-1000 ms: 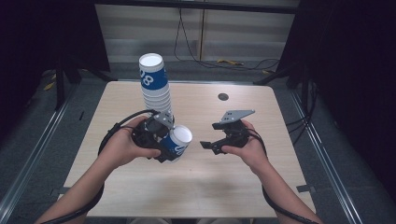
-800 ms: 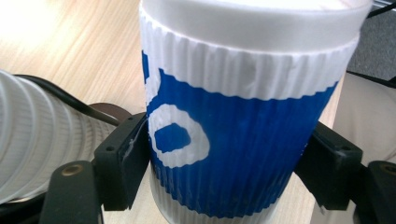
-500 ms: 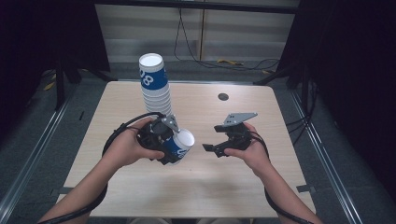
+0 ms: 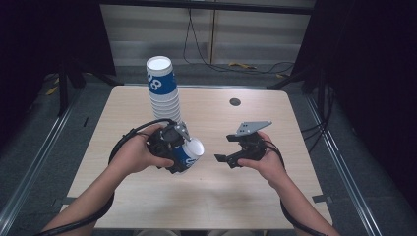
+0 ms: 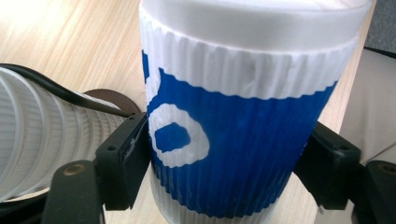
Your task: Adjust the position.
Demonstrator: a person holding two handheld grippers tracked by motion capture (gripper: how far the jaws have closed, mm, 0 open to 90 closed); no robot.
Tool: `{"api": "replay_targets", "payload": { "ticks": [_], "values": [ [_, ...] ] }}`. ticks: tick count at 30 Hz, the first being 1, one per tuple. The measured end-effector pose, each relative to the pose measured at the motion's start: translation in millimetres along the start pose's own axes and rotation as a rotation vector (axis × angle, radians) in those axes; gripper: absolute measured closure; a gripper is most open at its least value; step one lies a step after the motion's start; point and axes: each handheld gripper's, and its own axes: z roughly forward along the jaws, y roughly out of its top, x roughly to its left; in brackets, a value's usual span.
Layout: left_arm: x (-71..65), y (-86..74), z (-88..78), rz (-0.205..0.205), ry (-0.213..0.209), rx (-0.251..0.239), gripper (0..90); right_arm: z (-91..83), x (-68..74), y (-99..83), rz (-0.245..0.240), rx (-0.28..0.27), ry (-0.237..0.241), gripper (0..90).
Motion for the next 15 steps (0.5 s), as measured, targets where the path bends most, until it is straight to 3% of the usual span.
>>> {"api": "replay_targets", "payload": {
  "ticks": [15],
  "values": [
    [-0.9,6.9,8.7,0.016,-0.001,0.083,26.0,-4.1,-0.5,-6.6,-0.005,0.015,0.005,14.1]
  ]
}}
